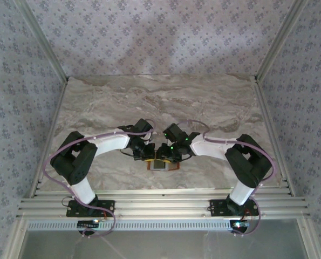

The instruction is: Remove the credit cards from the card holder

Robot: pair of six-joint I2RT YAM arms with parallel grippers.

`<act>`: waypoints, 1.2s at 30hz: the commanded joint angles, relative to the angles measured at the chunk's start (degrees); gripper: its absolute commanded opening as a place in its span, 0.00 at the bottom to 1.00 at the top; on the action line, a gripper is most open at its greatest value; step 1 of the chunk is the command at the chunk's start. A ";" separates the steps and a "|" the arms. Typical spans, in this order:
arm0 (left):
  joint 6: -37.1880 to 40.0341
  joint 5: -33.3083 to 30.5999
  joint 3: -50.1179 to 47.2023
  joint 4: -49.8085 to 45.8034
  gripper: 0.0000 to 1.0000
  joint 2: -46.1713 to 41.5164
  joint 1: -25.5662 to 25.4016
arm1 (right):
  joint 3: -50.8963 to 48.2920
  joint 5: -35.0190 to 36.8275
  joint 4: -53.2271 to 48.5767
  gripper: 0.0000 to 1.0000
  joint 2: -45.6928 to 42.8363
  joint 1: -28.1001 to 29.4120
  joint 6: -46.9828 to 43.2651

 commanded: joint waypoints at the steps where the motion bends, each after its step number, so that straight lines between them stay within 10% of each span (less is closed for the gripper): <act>1: 0.57 -0.99 -0.86 -1.15 0.07 0.74 -0.25 | 2.56 4.61 -7.68 0.35 0.70 0.63 -2.25; 36: 1.12 0.64 3.63 -3.11 0.07 0.52 -2.56 | -1.18 1.87 -4.65 0.34 -2.90 -2.54 -2.65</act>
